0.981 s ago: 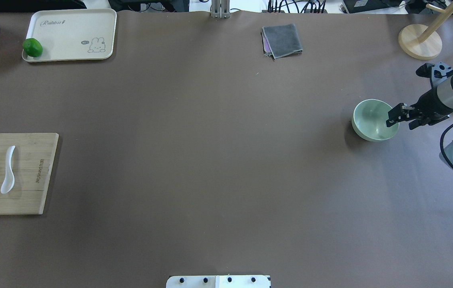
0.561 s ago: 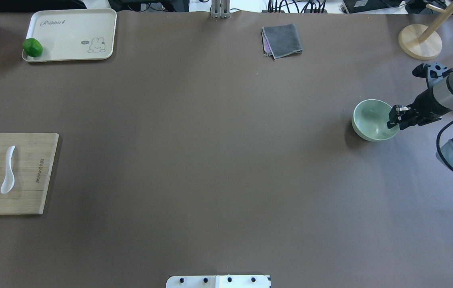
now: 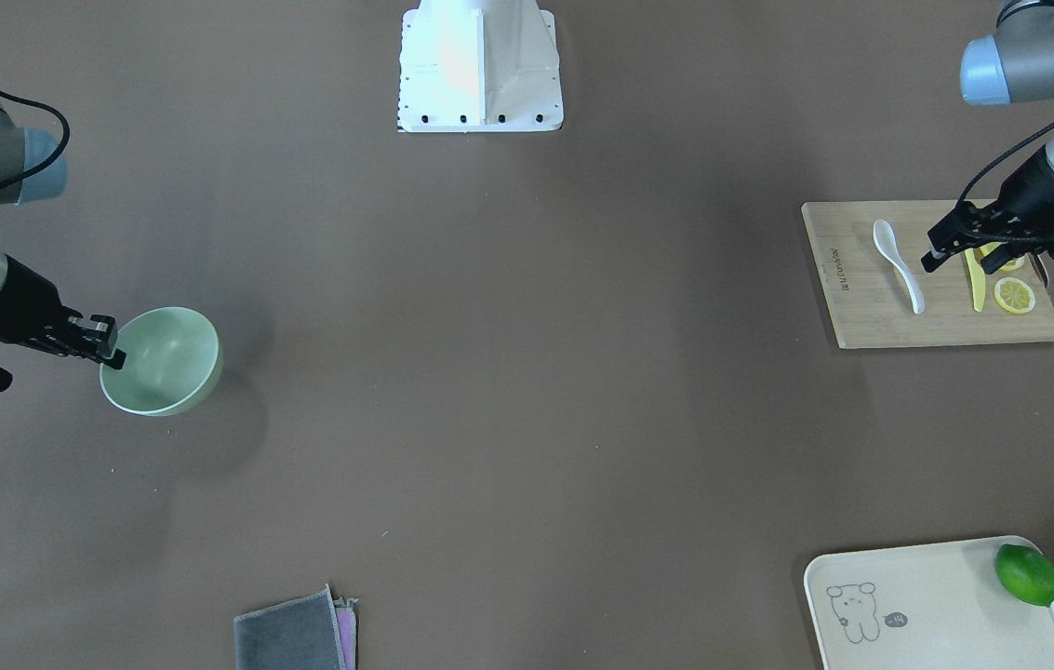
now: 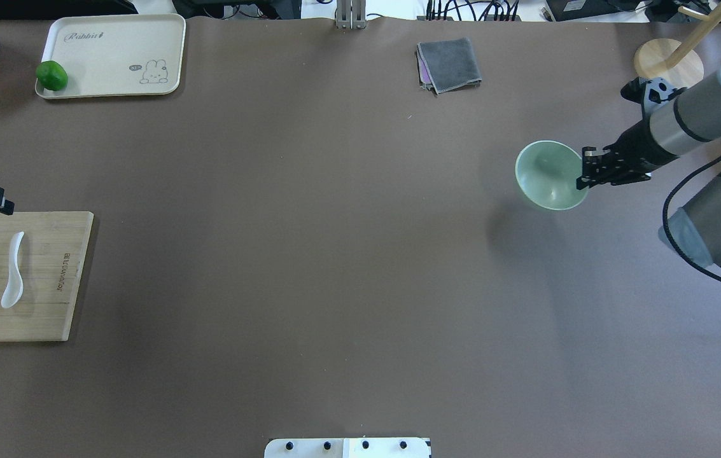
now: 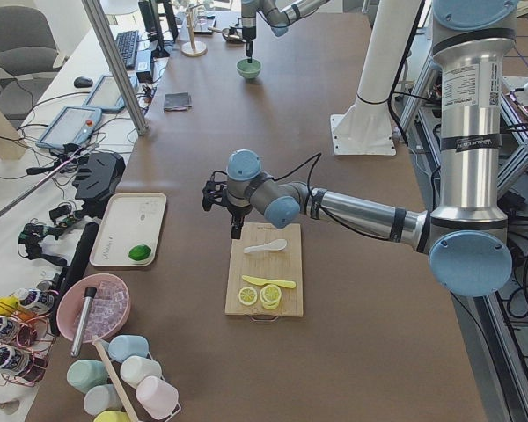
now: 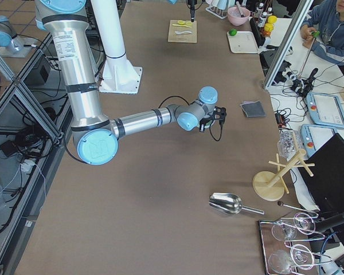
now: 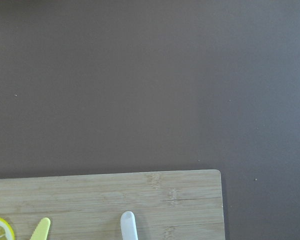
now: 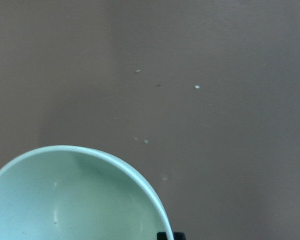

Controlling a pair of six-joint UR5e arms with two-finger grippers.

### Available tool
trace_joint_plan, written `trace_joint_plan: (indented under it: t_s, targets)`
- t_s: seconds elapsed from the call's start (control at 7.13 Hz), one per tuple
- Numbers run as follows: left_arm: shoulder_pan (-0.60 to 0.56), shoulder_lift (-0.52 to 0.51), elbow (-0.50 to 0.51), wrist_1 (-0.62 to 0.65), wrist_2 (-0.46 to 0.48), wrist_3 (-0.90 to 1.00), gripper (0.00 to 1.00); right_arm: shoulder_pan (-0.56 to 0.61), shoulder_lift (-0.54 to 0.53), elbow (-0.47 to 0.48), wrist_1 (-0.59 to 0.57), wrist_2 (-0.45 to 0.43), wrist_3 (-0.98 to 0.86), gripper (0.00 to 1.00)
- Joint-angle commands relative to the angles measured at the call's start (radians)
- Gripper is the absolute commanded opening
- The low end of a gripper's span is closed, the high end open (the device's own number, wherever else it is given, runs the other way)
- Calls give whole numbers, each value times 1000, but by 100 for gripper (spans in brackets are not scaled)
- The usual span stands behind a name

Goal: Place spoon in bowl
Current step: 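Grip the bowl rim with the right gripper and drag it toward the table center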

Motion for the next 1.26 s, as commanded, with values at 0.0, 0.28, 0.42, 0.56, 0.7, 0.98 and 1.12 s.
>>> trace_joint_plan:
  t_s: [0.0, 0.28, 0.42, 0.56, 0.7, 0.98, 1.12]
  targets:
    - [48, 30, 8, -6, 2, -81, 92, -173, 85, 90, 0, -110, 298, 0]
    - [61, 54, 8, -9, 4, -81, 92, -360, 178, 131, -4, -296, 513, 0]
    - [62, 62, 9, -13, 5, -83, 92, -454, 200, 125, -4, -396, 555, 0]
    - [73, 79, 9, -15, 17, -83, 89, -515, 220, 116, -10, -465, 577, 0]
    - [91, 85, 15, -30, 34, -83, 85, -552, 243, 115, -50, -497, 588, 0]
    - [117, 73, 43, -50, 53, -83, 78, -591, 264, 114, -85, -533, 596, 0]
    - [128, 73, 61, -68, 69, -83, 74, -602, 264, 114, -85, -538, 596, 0]
